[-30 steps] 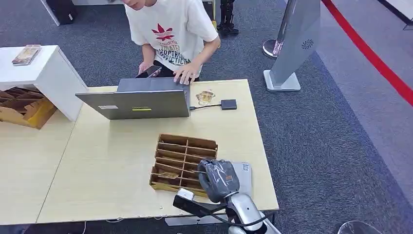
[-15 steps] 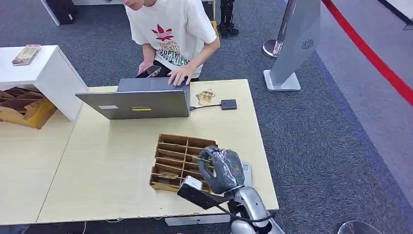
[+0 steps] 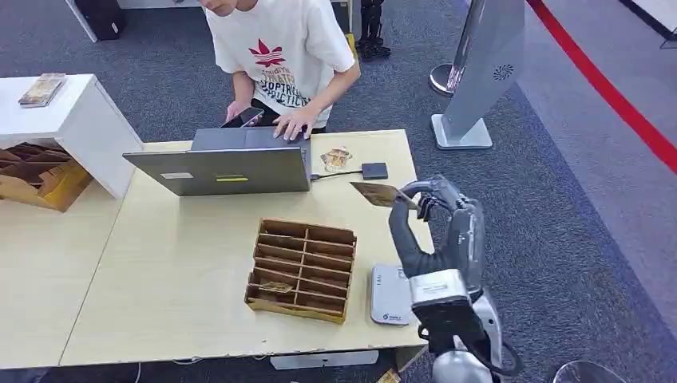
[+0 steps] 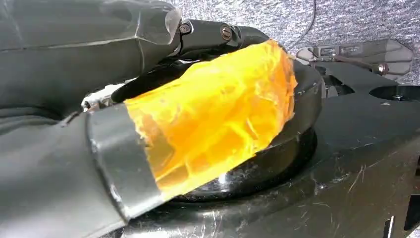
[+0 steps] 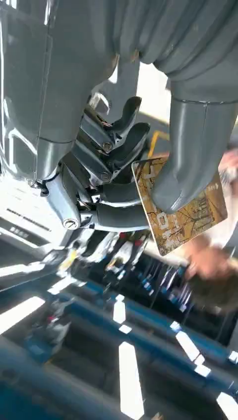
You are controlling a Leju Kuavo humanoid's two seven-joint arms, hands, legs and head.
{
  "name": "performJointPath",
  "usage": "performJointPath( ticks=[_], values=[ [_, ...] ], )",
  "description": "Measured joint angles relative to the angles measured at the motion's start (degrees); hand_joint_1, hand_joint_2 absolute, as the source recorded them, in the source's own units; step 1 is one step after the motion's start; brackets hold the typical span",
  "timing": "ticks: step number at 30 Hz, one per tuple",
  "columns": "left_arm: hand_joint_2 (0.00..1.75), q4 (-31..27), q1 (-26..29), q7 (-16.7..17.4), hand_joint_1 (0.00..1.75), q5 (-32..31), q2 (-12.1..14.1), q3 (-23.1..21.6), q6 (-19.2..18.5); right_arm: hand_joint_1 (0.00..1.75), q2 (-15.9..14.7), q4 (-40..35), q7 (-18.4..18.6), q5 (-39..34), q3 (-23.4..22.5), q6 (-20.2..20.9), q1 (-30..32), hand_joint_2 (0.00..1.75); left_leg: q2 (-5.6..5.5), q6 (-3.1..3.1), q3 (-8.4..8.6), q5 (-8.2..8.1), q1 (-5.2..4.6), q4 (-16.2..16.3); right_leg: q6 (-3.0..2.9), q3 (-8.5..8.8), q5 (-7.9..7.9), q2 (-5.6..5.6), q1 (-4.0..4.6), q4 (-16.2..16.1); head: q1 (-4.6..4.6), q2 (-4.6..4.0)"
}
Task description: Pass the card to the sensor for recognition and then transmit it.
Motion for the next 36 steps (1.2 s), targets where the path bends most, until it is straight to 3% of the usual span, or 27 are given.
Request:
performJointPath(
  ticks=[5,9,15,24,36],
  values=[
    [0.00,0.0,0.0,0.0,0.00,0.0,0.0,0.0,0.0,1.75,0.0,-1.5,0.0,-1.5,-2.1,3.7,-0.8,1.75,-0.01,0.00,-0.02,0.00,0.00,0.0,0.00,0.00,0.00,-0.01,0.00,0.0,0.00,0.00],
    [0.00,0.0,0.0,0.3,0.00,-0.3,0.0,0.0,0.0,1.75,0.0,1.1,1.7,-0.1,-2.3,6.5,-4.9,1.75,-0.01,-0.02,0.00,0.03,0.01,0.0,-0.01,0.04,0.02,-0.03,0.01,0.0,0.00,0.00],
    [0.00,-0.5,-0.4,2.0,0.00,-4.8,0.7,-0.1,-0.2,1.75,1.7,12.8,7.1,5.6,-2.3,11.1,-17.3,1.75,-0.02,-0.01,0.06,0.12,0.02,0.0,-0.06,0.07,0.08,-0.03,0.02,0.0,0.02,0.00],
    [0.00,-2.0,-0.7,3.3,0.00,-10.6,2.1,-0.2,-0.3,1.75,4.7,30.4,11.9,16.3,-1.6,12.2,-29.6,1.75,-0.07,-0.05,0.03,0.14,0.02,0.0,-0.06,0.05,0.08,-0.05,0.02,0.1,0.00,0.00],
    [0.00,-2.9,-1.1,4.7,0.00,-14.5,2.9,-0.2,-0.5,1.75,7.7,45.4,15.9,24.4,0.7,12.1,-37.7,1.75,-0.08,-0.05,0.02,0.14,0.03,0.0,-0.06,0.04,0.08,-0.06,0.03,0.1,0.00,0.00]
  ],
)
